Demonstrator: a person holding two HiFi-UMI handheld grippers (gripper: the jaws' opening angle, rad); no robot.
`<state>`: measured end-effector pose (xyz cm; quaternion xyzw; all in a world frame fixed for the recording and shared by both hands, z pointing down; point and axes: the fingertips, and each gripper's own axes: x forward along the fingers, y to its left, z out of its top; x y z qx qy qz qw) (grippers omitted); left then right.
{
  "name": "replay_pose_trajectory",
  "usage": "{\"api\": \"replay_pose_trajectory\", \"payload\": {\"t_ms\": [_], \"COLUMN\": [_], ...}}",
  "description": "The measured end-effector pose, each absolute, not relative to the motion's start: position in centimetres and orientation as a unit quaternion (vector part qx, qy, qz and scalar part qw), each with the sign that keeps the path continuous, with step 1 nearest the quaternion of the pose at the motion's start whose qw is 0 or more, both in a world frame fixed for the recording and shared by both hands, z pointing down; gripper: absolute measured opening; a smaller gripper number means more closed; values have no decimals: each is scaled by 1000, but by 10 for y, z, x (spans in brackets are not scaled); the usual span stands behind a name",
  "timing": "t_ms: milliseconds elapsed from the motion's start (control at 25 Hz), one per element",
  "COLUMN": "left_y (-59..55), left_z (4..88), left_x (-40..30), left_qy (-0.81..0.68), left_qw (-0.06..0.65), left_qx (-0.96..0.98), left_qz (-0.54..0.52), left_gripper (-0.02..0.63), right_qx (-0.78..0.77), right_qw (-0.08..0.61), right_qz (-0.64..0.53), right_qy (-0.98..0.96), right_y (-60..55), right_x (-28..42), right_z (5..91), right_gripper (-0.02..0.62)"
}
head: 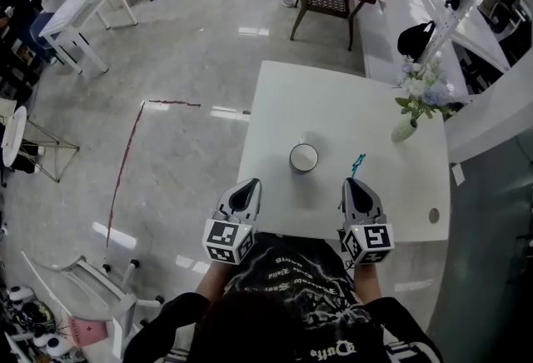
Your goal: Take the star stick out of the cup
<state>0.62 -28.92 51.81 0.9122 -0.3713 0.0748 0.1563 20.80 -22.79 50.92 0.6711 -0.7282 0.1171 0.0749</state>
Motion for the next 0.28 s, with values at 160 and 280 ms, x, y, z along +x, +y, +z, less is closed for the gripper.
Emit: {"api": "replay_pose_trajectory", "payload": {"t_ms": [160,280], "left_y": [-287,-287], "left_z": [519,517], "left_x": [8,4], "left_qy": [-366,-368], "left_qw": [152,153], "left_qx": [915,914], "left_qz": [74,71], "left_gripper": [19,20], "right_qx": [673,672], "right_qw": [79,82], "right_qz": [117,113], "right_qy": [-727,-728], "right_y": [-227,-227], "right_x": [206,203], "right_z": [510,508], "right_gripper": [12,12]}}
